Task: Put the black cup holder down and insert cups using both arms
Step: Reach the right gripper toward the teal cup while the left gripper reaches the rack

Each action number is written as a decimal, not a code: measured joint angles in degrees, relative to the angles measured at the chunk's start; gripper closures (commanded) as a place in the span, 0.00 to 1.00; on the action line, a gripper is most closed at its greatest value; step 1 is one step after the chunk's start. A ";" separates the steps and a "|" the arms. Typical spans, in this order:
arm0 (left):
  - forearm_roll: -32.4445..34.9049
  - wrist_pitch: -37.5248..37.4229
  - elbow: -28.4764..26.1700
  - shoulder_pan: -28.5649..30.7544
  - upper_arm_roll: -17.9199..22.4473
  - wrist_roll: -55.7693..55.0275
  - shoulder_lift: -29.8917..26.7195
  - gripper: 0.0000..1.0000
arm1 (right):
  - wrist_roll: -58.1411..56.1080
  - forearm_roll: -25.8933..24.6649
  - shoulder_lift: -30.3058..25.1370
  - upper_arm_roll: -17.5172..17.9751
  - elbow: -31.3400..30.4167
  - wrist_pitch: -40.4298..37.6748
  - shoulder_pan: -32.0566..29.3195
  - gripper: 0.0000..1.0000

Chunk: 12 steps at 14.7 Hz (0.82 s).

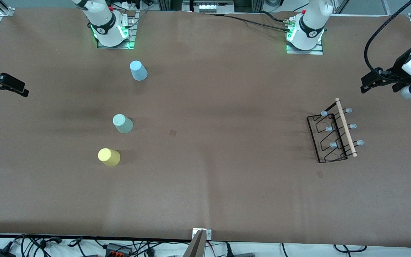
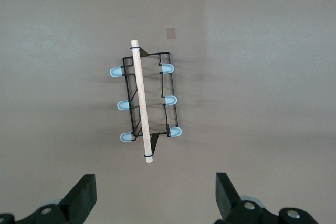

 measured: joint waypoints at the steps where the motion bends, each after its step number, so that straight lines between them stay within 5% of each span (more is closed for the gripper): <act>1: 0.00 0.00 0.00 0.00 0.01 0.00 0.00 0.00 | 0.00 0.00 0.00 0.00 0.00 0.00 0.00 0.00; 12: -0.01 -6.91 0.00 0.25 0.46 -0.02 1.86 0.00 | -0.08 0.02 3.21 0.09 -0.52 -3.29 0.64 0.00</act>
